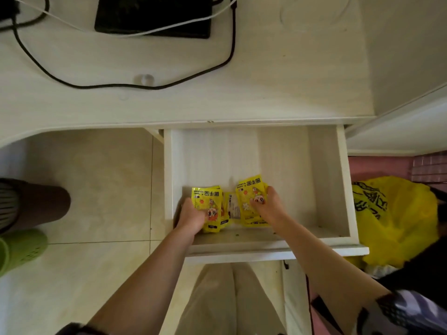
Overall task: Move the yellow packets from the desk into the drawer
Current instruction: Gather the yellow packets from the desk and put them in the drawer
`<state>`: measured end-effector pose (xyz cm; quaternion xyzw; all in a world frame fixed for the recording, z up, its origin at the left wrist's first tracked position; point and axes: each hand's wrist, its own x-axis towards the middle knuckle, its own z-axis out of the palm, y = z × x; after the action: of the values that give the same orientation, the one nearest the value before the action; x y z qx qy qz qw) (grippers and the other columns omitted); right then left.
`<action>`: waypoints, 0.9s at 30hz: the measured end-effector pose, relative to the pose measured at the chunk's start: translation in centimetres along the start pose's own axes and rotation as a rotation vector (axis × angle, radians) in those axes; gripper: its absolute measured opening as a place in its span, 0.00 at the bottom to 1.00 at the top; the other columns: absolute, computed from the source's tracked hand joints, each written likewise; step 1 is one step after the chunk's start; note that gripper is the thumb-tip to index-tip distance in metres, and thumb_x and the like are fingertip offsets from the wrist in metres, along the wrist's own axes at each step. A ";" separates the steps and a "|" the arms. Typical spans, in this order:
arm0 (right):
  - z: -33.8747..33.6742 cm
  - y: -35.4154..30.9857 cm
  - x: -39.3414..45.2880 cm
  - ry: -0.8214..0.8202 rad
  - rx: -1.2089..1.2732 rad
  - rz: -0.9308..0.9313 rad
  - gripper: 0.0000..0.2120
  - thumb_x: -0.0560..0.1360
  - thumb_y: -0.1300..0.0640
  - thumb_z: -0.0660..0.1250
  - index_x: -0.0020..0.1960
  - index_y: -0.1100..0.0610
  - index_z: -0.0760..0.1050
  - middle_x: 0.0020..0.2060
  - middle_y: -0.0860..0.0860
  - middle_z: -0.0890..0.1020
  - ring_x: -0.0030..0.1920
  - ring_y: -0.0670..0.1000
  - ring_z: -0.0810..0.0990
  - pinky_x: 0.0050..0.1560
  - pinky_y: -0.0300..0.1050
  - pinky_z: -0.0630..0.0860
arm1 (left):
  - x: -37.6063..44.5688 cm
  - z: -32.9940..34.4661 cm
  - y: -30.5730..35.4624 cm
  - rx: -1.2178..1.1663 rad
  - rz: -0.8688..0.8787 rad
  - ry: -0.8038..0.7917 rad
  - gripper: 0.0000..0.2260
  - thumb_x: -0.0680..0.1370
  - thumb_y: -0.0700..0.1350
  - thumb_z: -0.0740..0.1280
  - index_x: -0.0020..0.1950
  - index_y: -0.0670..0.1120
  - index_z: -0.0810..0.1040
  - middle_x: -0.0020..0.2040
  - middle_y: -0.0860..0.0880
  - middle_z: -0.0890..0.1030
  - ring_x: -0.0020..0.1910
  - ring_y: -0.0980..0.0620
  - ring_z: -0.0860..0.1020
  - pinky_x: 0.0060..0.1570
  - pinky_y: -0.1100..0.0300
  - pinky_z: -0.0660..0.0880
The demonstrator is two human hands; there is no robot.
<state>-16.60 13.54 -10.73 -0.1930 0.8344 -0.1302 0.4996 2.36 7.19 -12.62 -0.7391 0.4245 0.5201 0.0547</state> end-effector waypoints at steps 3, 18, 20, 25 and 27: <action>0.1 0.2 0.1 0.000 -0.064 0.005 0.20 0.76 0.54 0.68 0.63 0.58 0.67 0.55 0.57 0.79 0.53 0.58 0.79 0.45 0.50 0.77 | 0.1 0.0 0.2 0.067 0.009 0.020 0.09 0.75 0.42 0.69 0.52 0.46 0.73 0.46 0.47 0.80 0.40 0.52 0.77 0.31 0.60 0.70; -5.4 -0.7 -6.5 0.017 -0.204 -0.056 0.22 0.77 0.59 0.59 0.70 0.59 0.65 0.60 0.57 0.78 0.49 0.55 0.78 0.46 0.44 0.75 | -8.1 -2.9 2.7 0.210 0.167 0.082 0.18 0.76 0.36 0.64 0.66 0.42 0.70 0.62 0.43 0.76 0.58 0.43 0.75 0.47 0.58 0.70; -6.1 -0.9 -8.2 0.022 -0.220 -0.104 0.22 0.77 0.59 0.59 0.70 0.59 0.65 0.60 0.57 0.78 0.48 0.54 0.77 0.45 0.43 0.73 | -10.0 -3.6 2.8 0.201 0.217 0.123 0.19 0.77 0.37 0.64 0.68 0.43 0.69 0.63 0.44 0.76 0.61 0.44 0.75 0.51 0.58 0.69; -6.5 -1.6 -12.6 0.056 -0.325 -0.313 0.20 0.78 0.56 0.60 0.69 0.59 0.66 0.62 0.57 0.77 0.58 0.58 0.77 0.55 0.50 0.76 | -14.5 -5.3 2.0 0.243 0.370 0.277 0.15 0.77 0.39 0.63 0.64 0.43 0.73 0.59 0.45 0.80 0.57 0.44 0.78 0.51 0.56 0.73; -6.2 -1.9 -14.0 0.080 -0.394 -0.394 0.18 0.79 0.55 0.60 0.67 0.59 0.67 0.61 0.57 0.77 0.59 0.59 0.77 0.56 0.52 0.76 | -16.2 -5.8 1.3 0.272 0.428 0.349 0.14 0.77 0.40 0.61 0.63 0.44 0.74 0.56 0.46 0.82 0.55 0.45 0.79 0.49 0.54 0.74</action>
<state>-15.75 18.32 3.97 -0.4398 0.8090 -0.0676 0.3841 4.06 12.63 3.71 -0.6969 0.6394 0.3234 -0.0314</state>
